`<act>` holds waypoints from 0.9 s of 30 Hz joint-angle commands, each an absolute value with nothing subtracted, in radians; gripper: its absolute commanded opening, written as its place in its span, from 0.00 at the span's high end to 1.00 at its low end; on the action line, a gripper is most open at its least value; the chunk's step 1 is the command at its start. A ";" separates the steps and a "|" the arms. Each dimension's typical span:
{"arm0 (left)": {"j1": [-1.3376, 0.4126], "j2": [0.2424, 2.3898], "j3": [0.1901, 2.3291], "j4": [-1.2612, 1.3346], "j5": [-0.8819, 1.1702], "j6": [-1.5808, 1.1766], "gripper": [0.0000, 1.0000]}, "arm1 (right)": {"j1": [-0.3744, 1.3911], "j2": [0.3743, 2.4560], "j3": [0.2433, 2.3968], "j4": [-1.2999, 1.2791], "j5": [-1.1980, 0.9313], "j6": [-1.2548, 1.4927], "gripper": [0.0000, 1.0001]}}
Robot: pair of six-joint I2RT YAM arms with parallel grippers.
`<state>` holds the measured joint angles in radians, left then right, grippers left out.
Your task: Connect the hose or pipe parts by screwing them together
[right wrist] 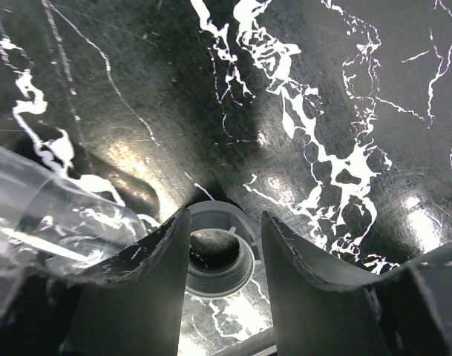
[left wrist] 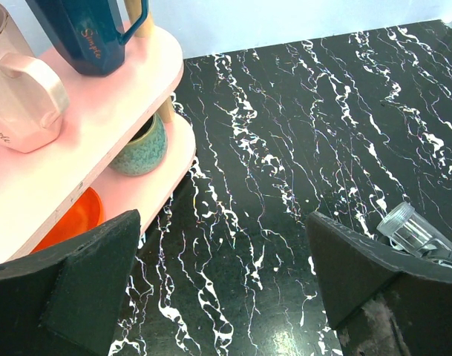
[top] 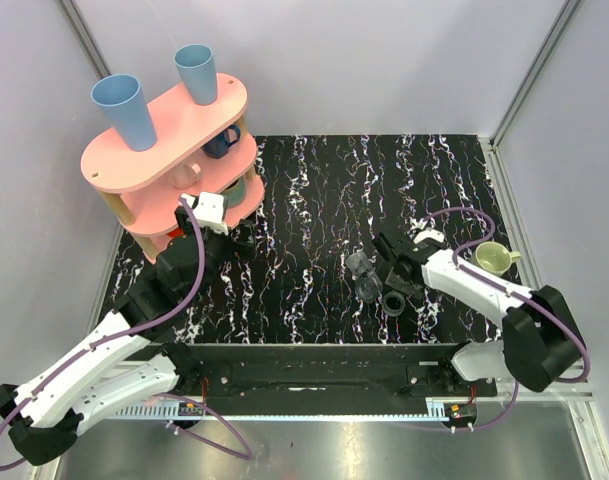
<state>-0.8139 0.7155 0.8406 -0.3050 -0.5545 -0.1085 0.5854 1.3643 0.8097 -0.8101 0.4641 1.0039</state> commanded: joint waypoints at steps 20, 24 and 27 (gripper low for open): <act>-0.819 0.718 0.833 -0.258 -0.575 -0.091 0.03 | 0.580 1.299 0.713 -0.744 0.394 1.005 0.60; -0.821 0.719 0.830 -0.256 -0.572 -0.092 0.03 | 0.580 1.325 0.713 -0.730 0.414 0.988 0.72; -0.822 0.723 0.830 -0.256 -0.572 -0.092 0.04 | 0.580 1.324 0.718 -0.733 0.439 0.963 0.87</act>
